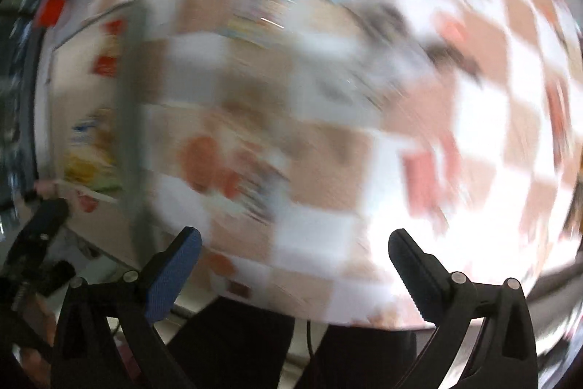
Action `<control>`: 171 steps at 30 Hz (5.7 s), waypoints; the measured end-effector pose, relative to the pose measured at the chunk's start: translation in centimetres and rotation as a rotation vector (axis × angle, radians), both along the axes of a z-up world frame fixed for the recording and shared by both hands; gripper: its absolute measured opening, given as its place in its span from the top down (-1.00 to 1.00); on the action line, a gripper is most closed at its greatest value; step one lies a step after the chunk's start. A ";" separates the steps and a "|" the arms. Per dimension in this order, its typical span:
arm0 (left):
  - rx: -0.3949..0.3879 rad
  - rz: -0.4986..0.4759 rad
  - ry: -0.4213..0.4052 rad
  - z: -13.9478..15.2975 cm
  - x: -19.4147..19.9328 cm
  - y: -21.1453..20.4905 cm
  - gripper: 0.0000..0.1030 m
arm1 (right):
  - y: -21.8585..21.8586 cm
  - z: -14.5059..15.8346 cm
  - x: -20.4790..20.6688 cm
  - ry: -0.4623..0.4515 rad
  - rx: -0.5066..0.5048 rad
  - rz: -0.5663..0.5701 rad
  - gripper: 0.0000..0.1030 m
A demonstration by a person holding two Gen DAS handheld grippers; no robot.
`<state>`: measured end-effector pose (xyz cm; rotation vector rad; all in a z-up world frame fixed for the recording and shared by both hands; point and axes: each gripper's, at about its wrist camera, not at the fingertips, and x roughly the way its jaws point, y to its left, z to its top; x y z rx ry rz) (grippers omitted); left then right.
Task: Organize snacks
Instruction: 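Open both tools to drop the cookie packet and candy into the tray, then grasp the Hello Kitty candy packet with the left tool while the right tool grasps the clear cookie packet, then carry the Hello Kitty packet and clear cookie packet over the beige tray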
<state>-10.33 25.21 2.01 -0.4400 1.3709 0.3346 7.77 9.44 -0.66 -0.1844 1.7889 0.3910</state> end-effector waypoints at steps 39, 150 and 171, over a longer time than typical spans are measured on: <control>0.016 -0.181 0.172 -2.1 8.7 -9.3 -0.54 | -4.9 -0.5 9.5 -0.066 -0.052 -0.026 -1.00; 0.106 -0.390 0.080 4.8 11.1 -12.0 0.34 | -13.6 5.1 6.8 -0.058 0.231 -0.237 0.21; 0.061 -0.220 0.040 3.9 4.4 -0.5 0.34 | -3.9 6.3 2.2 -0.109 0.149 -0.119 0.21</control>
